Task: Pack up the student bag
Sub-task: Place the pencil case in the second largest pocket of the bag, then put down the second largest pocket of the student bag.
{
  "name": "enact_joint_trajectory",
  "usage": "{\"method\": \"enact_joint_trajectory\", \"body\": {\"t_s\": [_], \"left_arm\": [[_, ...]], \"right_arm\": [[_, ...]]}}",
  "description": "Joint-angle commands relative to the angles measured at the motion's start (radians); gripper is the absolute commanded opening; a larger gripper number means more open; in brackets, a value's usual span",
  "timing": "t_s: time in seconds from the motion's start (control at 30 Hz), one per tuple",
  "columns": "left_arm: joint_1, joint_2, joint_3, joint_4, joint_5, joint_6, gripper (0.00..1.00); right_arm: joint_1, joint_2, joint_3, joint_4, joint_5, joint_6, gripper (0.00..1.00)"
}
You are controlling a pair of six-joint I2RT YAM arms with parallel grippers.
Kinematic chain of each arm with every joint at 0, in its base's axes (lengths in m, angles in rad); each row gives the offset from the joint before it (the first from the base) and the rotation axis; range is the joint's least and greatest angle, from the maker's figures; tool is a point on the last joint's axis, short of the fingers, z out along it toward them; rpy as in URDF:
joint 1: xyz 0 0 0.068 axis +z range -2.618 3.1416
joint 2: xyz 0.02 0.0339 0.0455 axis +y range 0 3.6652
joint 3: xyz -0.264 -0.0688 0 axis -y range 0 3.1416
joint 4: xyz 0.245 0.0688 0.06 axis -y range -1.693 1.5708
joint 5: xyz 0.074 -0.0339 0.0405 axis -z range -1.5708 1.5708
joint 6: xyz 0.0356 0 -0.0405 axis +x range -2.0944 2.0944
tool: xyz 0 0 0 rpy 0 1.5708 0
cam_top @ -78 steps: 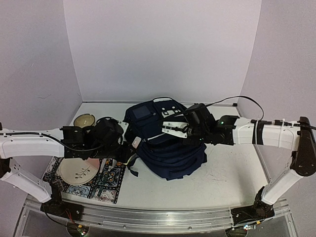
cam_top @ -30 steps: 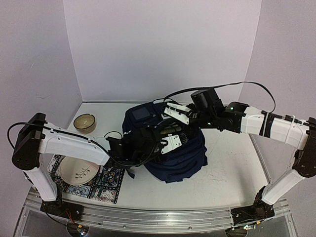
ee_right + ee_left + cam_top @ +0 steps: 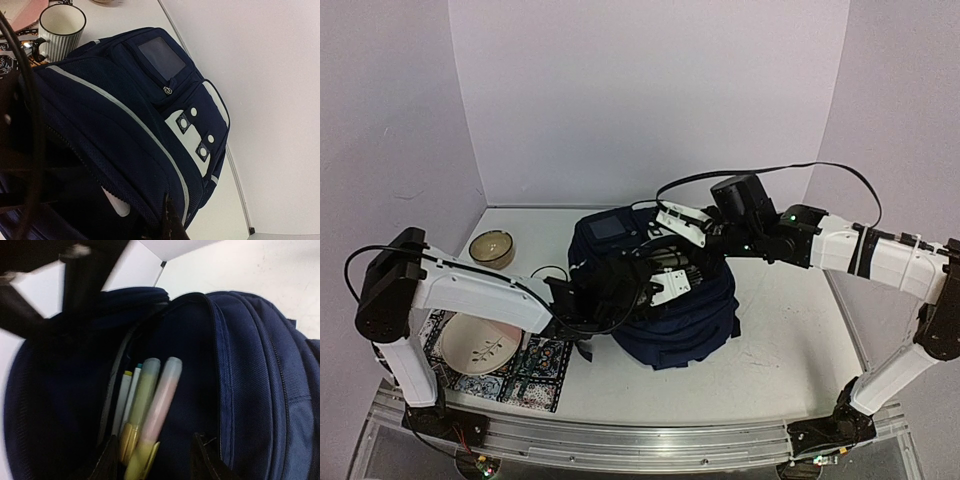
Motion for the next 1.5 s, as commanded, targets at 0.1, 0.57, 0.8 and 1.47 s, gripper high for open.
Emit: {"method": "enact_joint_trajectory", "body": {"t_s": [0.1,0.57,0.8,1.47], "left_arm": [[0.002,-0.252,-0.078,0.074,0.061,-0.159,0.54],[0.03,-0.35,-0.193,-0.062,0.04,-0.5,0.58],[0.107,-0.327,-0.177,-0.117,0.188,-0.63,0.57],[0.18,-0.322,-0.265,-0.14,0.502,-0.756,0.51]], "right_arm": [[-0.016,-0.08,-0.04,0.082,-0.004,0.036,0.0],[-0.121,-0.165,-0.219,0.104,0.058,0.039,0.0],[-0.133,-0.206,-0.281,0.11,0.02,0.086,0.04],[-0.095,-0.376,-0.351,0.123,-0.361,0.593,0.73]]}}
